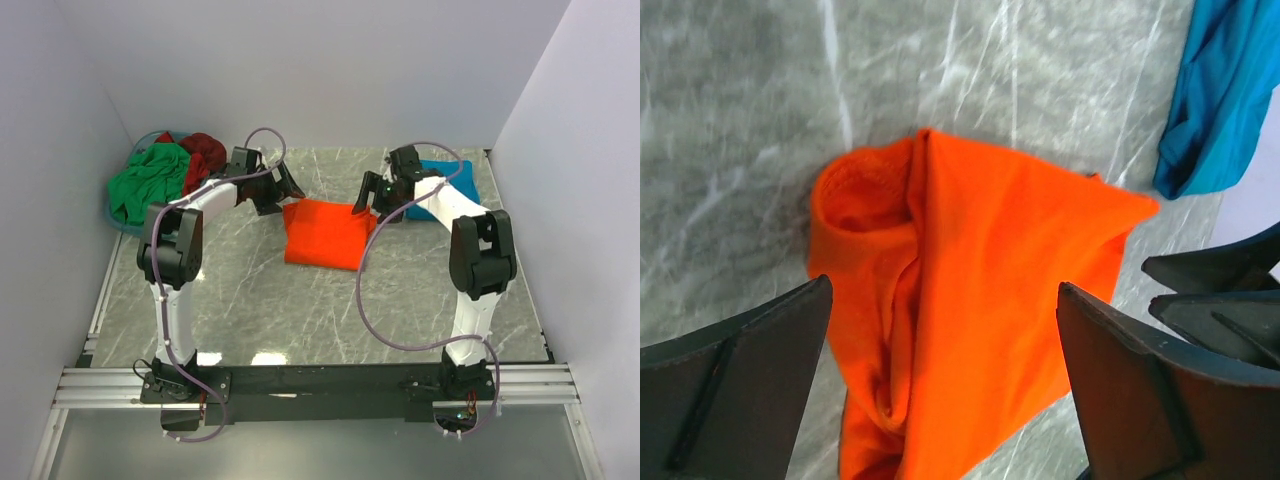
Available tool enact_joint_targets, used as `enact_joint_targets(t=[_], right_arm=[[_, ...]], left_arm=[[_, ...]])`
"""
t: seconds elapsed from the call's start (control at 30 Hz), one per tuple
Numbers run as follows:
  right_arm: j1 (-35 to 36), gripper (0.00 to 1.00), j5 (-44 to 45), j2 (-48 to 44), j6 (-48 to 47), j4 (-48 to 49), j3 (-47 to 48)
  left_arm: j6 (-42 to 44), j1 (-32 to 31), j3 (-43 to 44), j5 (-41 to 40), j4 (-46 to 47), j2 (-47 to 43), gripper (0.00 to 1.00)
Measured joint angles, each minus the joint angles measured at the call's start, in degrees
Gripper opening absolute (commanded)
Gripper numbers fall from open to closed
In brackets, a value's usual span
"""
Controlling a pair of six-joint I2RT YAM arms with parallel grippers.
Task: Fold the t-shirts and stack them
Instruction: Neatly place the folded tshirt to the corner
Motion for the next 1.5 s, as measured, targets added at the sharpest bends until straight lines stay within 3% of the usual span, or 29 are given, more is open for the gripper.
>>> enact_joint_targets(t=[0.27, 0.6, 0.67, 0.7, 0.73, 0.8, 0.87, 0.9, 0.97, 1.03, 1.27, 1.3, 1.37, 1.4, 1.43, 1.47, 1.5], right_arm=[[2.29, 0.88, 3.13, 3.52, -0.61, -1.16, 1.31], [3.45, 0.75, 1.81, 8.63, -0.57, -0.63, 3.43], [3.78, 0.66, 0.39, 9.33, -0.37, 0.04, 3.91], [3.87, 0.63, -0.17, 9.60, -0.28, 0.42, 3.91], [3.96, 0.54, -0.98, 9.84, 0.00, 0.79, 3.93], [3.98, 0.47, -2.40, 10.25, 0.15, 1.33, 3.93], [4.00, 0.24, -3.76, 10.84, 0.31, 1.86, 3.93], [3.98, 0.17, -4.46, 11.13, 0.59, 1.97, 3.93], [3.98, 0.08, -5.33, 11.28, 0.81, 2.16, 3.96], [3.98, 0.00, -5.77, 11.30, 0.66, 2.23, 4.04], [3.32, 0.00, -7.26, 11.30, -0.68, 2.67, 4.31], [3.15, 0.00, -7.32, 11.28, -0.96, 2.67, 4.31], [2.71, 0.00, -7.17, 11.15, -1.92, 2.58, 4.31], [2.47, 0.00, -6.95, 11.08, -2.43, 2.43, 4.31], [2.32, 0.00, -6.67, 11.02, -2.97, 2.23, 4.31], [2.14, 0.00, -6.21, 10.84, -3.61, 1.92, 4.31], [2.01, 0.00, -5.68, 10.67, -4.20, 1.55, 4.37]], left_arm=[[0.02, -0.02, -0.63, 1.55, 0.46, 2.05, 0.99], [-0.59, -0.15, -0.55, 6.58, 4.11, 5.46, 0.78], [-1.31, -0.15, -0.55, 7.85, 5.20, 6.19, 0.72], [-1.51, -0.15, -0.55, 8.61, 5.79, 6.56, 0.64], [-1.57, -0.15, -0.55, 9.42, 6.47, 7.08, 0.51], [-2.16, -0.17, -0.55, 10.67, 7.10, 8.09, 0.23], [-2.23, -0.17, -0.55, 11.87, 7.82, 9.22, 0.12], [-2.32, -0.17, -0.55, 12.44, 8.02, 9.73, 0.02], [-2.32, -0.11, -0.55, 13.53, 8.52, 9.90, 0.00], [-2.14, -0.11, -0.55, 14.40, 9.16, 9.90, 0.00], [-2.16, -0.15, -0.57, 19.34, 12.48, 9.90, 0.01], [-2.08, -0.22, -0.55, 19.43, 12.59, 9.90, 0.20], [-1.22, -0.22, -0.52, 19.28, 11.96, 9.90, 0.44], [-0.79, -0.22, -0.44, 19.19, 11.13, 9.90, 0.71], [-0.22, -0.22, -0.39, 19.08, 10.45, 9.90, 0.87], [-0.37, -0.22, -0.28, 19.45, 9.81, 9.88, 0.99], [-0.46, -0.22, 0.17, 20.39, 9.84, 9.51, 0.99]])
